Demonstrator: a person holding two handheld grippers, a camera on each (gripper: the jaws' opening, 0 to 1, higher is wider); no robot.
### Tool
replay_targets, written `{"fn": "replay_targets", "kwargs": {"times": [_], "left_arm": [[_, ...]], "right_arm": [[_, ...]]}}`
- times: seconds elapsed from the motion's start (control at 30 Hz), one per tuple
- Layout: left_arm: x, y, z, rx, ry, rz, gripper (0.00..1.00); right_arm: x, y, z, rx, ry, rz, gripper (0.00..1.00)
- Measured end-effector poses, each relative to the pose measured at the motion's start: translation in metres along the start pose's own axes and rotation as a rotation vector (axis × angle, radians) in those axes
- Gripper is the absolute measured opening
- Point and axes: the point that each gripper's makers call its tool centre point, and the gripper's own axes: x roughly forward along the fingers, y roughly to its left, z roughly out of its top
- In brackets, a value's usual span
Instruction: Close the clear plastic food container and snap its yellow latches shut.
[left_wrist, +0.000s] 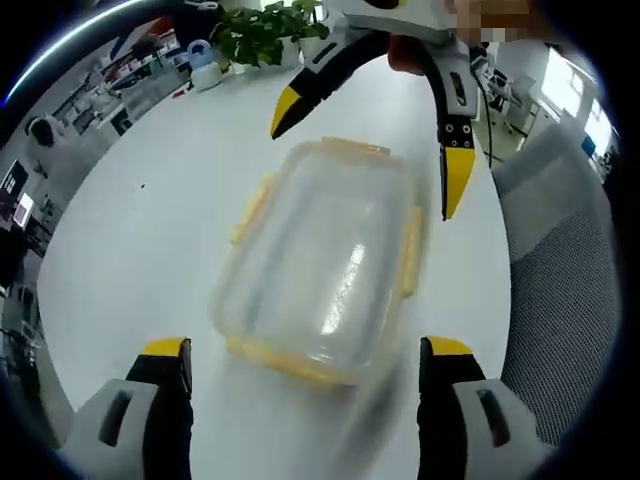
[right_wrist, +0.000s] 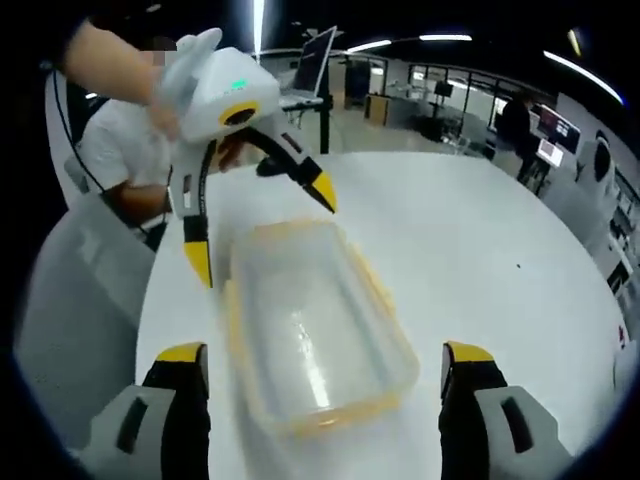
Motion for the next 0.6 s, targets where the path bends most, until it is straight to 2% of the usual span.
{"fn": "replay_targets", "kwargs": {"times": [0.1, 0.6], "left_arm": [[-0.001, 0.000, -0.002, -0.016, -0.007, 0.002, 0.95], [-0.010, 0.002, -0.010, -0.106, -0.048, 0.019, 0.95]], "right_arm": [[-0.003, 0.000, 0.000, 0.037, -0.020, -0.010, 0.98], [-0.012, 0.003, -0.005, 0.090, -0.049, -0.046, 0.97]]}}
